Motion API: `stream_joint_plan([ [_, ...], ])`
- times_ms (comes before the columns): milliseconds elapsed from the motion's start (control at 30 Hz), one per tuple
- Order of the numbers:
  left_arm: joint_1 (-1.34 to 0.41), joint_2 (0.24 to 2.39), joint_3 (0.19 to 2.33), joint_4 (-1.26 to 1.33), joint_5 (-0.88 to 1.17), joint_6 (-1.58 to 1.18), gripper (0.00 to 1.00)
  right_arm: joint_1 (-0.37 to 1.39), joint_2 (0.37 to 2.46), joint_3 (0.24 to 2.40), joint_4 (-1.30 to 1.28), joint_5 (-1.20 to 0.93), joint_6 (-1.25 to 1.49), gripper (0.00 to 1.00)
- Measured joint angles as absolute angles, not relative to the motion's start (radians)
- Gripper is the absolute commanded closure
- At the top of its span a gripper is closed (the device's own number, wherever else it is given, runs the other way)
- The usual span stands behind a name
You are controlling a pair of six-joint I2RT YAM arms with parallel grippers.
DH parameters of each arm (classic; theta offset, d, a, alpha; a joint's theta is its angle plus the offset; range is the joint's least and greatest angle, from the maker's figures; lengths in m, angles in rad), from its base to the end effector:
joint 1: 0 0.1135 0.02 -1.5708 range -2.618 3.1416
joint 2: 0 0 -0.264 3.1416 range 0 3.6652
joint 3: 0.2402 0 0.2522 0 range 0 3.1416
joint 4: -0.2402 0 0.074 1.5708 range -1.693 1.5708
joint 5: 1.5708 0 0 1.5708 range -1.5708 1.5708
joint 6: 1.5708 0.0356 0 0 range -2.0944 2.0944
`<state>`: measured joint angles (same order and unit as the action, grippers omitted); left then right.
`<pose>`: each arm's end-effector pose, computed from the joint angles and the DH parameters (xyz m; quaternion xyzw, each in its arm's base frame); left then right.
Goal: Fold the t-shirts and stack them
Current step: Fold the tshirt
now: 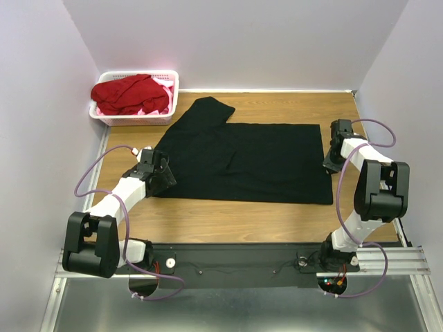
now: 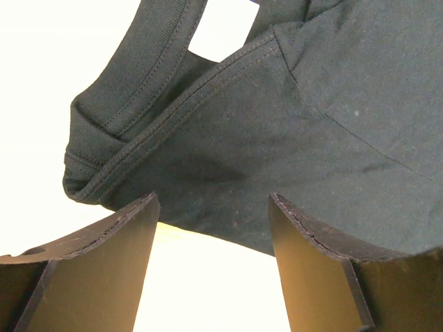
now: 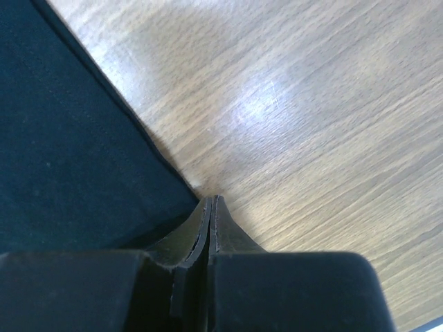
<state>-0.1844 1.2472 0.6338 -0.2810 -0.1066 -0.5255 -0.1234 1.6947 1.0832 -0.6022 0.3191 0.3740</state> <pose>0.2360 -0.0402 0.1865 -0.1773 0.9253 -0.0680 0.3281 0.3215 -0.0511 0.1830 0.2665 0.9348 -0.1332 0.1935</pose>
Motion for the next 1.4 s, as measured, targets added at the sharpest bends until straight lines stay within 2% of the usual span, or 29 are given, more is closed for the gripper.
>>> stream_joint_plan([
  [167, -0.181, 1.248, 0.634, -0.281, -0.106, -0.525, 0.25, -0.125, 1.695, 1.101, -0.602, 0.311, 0.379, 0.99],
  [233, -0.181, 1.248, 0.634, -0.280, -0.106, -0.525, 0.25, -0.125, 1.696, 1.111, -0.602, 0.302, 0.383, 0.95],
  [367, -0.181, 1.248, 0.634, -0.280, -0.106, -0.525, 0.25, -0.125, 1.707, 1.126, -0.597, 0.289, 0.391, 0.78],
  [400, -0.181, 1.248, 0.634, -0.280, -0.106, -0.525, 0.25, -0.125, 1.711, 1.129, -0.596, 0.287, 0.393, 0.68],
  [467, -0.181, 1.248, 0.634, -0.281, -0.106, -0.525, 0.24, -0.125, 1.716, 1.129, -0.597, 0.277, 0.397, 0.55],
  [567, -0.181, 1.248, 0.637, -0.288, -0.111, -0.525, 0.24, -0.125, 1.713, 1.130, -0.597, 0.255, 0.395, 0.41],
  [767, -0.181, 1.247, 0.739, -0.330, -0.135, -0.510, 0.24, -0.125, 1.612, 1.107, -0.594, 0.128, 0.407, 0.39],
  [933, -0.183, 1.298, 0.839, -0.305, -0.133, -0.505, 0.28, -0.125, 1.472, 0.986, -0.592, 0.017, 0.458, 0.40],
  [1167, -0.165, 1.410, 0.810, -0.244, -0.091, -0.536, 0.37, -0.134, 1.460, 0.849, -0.594, -0.003, 0.494, 0.40],
  [1400, -0.035, 1.436, 0.726, -0.215, -0.050, -0.583, 0.43, -0.255, 1.439, 0.764, -0.562, -0.065, 0.530, 0.40],
])
